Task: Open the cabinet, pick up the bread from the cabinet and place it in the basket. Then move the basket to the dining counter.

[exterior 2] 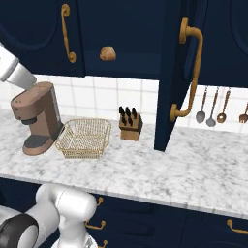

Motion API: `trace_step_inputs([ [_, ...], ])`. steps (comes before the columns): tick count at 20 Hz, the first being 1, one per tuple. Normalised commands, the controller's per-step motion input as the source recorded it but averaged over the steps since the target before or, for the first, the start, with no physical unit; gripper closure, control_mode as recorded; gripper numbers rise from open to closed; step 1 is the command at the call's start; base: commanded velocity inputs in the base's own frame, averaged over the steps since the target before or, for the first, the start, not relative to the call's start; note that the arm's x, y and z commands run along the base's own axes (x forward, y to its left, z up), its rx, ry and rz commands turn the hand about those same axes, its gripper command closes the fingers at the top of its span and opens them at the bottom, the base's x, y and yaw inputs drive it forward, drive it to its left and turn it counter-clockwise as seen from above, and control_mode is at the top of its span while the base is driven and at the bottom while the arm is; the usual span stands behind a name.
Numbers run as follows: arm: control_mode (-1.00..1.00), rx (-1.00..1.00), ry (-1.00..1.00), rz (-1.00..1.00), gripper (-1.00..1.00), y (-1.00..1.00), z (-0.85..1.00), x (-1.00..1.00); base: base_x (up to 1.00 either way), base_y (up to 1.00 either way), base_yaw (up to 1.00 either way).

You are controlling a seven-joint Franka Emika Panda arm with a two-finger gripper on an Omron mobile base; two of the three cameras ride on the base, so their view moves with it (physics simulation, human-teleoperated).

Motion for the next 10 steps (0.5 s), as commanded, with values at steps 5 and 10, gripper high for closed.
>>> trace_step_inputs([
  [5,-1.00,-0.21,-0.29,0.29,-1.00,-0.09,0.07,0.71,0.00,0.00,0.00],
  [10,-1.00,-0.19,0.10,-0.05,-1.00,0.21,-0.09,0.88,0.00,0.00,0.00],
])
